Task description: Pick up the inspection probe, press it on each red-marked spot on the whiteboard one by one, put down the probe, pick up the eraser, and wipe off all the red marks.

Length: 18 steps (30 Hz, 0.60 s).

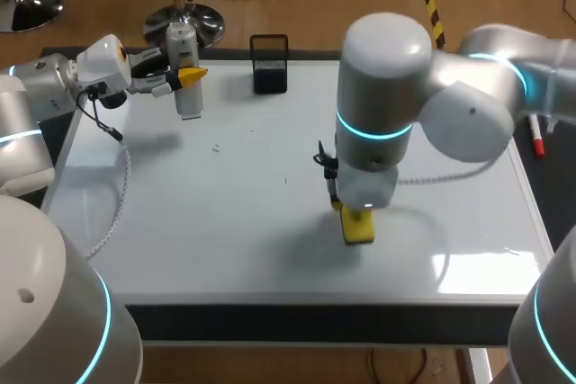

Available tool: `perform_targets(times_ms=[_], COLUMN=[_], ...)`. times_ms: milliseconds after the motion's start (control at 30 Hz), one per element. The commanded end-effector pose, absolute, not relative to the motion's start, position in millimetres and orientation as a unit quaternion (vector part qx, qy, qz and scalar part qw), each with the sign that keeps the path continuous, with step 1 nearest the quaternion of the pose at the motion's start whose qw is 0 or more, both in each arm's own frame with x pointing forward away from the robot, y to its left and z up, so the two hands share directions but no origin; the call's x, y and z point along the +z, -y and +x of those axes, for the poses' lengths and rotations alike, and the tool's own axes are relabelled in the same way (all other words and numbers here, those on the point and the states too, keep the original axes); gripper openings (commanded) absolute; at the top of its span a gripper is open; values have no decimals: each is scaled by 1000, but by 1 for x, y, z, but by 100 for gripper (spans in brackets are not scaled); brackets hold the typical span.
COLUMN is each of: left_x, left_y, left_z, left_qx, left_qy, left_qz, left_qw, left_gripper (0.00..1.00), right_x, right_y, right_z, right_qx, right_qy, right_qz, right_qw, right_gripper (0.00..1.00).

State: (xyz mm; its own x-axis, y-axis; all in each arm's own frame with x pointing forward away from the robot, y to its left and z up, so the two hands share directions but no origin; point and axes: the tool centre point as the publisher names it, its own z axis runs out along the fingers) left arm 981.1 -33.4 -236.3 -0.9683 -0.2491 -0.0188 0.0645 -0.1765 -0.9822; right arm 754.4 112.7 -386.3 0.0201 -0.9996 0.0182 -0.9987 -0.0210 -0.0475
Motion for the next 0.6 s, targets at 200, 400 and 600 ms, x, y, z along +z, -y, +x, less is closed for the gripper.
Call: perform_targets(times_ms=[200, 400, 600], left_x=[-236, -236, -236], left_y=[34, 34, 34], left_z=[981, 981, 981], left_qx=[-764, -764, -764], left_qy=[-633, -633, -633], left_qz=[-72, -72, -72], left_qw=[104, 104, 104], left_gripper=[0, 0, 0], right_x=[-350, -354, -359], right_y=[-120, -133, -140], right_z=[771, 780, 784], right_qx=[-43, -40, -32], right_qy=[-690, -682, -678], right_qz=[-722, -730, -734], right_qw=[15, 17, 17], right_gripper=[0, 0, 0])
